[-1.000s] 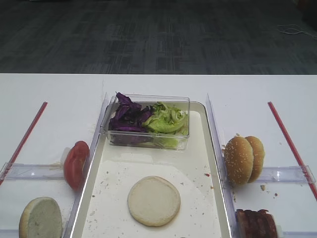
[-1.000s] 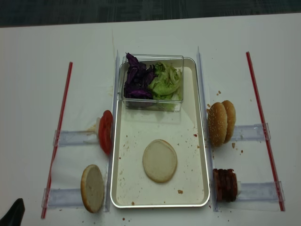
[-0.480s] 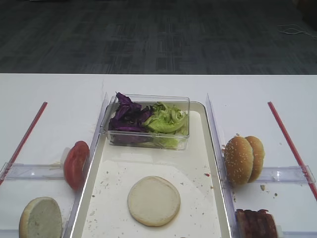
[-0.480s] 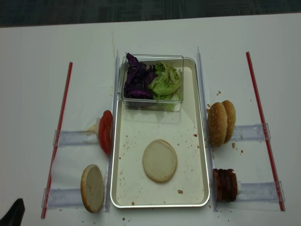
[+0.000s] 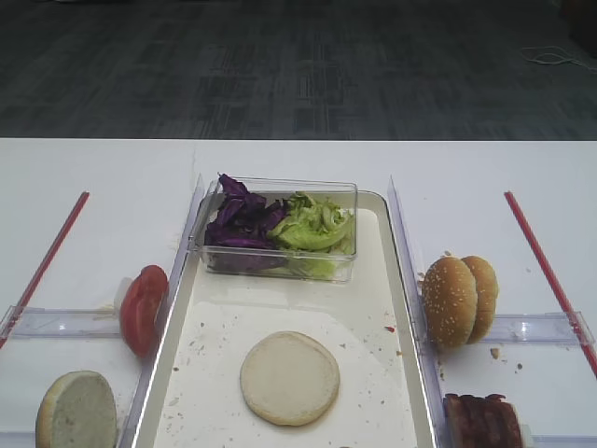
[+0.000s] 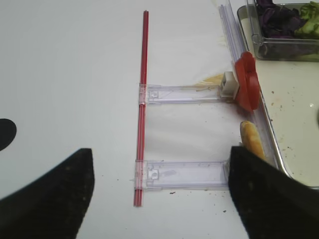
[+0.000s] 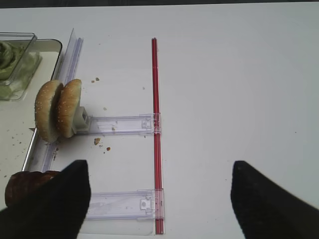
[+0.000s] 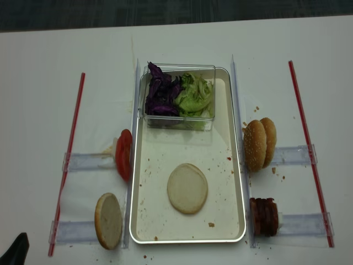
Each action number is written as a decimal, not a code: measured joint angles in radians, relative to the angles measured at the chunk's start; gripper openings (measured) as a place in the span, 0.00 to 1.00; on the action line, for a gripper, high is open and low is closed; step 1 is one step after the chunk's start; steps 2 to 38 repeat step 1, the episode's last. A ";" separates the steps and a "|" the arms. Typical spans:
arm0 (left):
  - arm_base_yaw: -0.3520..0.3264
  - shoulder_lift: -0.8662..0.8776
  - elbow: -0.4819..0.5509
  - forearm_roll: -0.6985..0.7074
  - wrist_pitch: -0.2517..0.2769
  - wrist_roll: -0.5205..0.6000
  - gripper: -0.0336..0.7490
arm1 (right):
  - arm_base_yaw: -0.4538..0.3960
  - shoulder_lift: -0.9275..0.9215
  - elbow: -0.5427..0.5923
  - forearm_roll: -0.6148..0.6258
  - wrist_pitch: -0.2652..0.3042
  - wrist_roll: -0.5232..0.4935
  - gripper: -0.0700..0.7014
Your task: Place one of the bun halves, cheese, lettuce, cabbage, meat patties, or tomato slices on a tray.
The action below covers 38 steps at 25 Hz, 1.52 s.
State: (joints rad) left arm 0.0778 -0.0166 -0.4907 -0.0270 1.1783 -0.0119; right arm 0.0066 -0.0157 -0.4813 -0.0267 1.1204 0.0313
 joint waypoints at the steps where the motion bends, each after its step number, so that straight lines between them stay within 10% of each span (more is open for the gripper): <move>1: 0.000 0.000 0.000 0.000 0.000 0.000 0.74 | 0.000 0.000 0.000 0.000 0.000 0.000 0.88; 38: 0.000 0.000 0.000 0.000 0.000 0.000 0.74 | 0.000 0.000 0.000 0.000 0.000 0.000 0.88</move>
